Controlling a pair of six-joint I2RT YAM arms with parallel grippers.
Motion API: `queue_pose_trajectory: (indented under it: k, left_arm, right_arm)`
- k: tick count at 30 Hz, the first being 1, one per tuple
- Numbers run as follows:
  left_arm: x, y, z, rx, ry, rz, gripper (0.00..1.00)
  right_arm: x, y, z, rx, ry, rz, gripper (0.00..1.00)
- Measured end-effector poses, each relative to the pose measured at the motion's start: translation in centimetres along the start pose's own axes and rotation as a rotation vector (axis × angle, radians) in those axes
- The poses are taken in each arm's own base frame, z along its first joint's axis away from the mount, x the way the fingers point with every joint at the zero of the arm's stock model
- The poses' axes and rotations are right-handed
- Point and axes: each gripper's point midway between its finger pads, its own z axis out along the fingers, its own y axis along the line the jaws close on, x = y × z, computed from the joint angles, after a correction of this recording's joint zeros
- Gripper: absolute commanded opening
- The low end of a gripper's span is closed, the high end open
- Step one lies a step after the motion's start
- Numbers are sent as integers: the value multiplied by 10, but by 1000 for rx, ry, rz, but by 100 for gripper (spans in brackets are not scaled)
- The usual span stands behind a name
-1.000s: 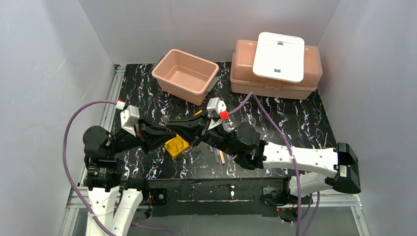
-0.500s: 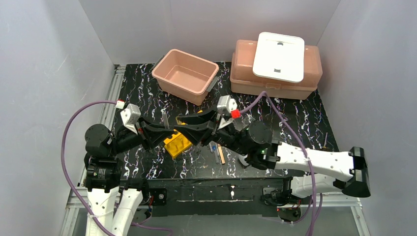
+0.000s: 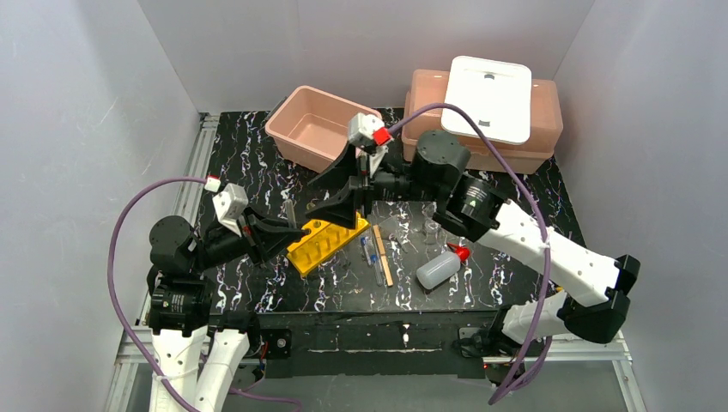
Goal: Organize the chemistry lab equipment
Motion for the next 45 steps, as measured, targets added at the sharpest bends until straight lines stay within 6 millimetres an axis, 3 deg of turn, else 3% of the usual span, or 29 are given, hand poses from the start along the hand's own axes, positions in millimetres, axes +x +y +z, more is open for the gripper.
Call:
queue_pose_trajectory:
  k: [9,25,27,30,32,33,34,37,38,45]
  left_arm:
    - [6,-8,-1,52,24,6,0]
    - [13,-19,-4,115,51,10,0]
    - [13,-19,-4,118,52,13,0]
    - [15,-19,-4,117,57,8,0]
    - [16,-19,-4,119,60,2,0]
    - [16,-19,-4,119,60,2,0]
    - [16,-19,-4,119,60,1,11]
    - [15,-18,-4,107,59,4,91]
    - [14,-17,-4,95,58,-3,98]
    - [3,-7,-7,-16,54,-3,98]
  right_arm:
    - [43,15,11,-147,184,92,65]
    - [57,19,25,-200,209,158,50]
    - [54,20,27,-202,196,156,44]
    - [51,21,29,-201,182,152,22]
    - [49,20,30,-193,172,150,14]
    - [49,20,31,-189,172,152,6]
    - [49,19,31,-188,173,155,1]
    - [51,17,31,-178,174,157,1]
    - [57,14,31,-162,180,159,1]
    - [100,-13,0,-42,255,206,1]
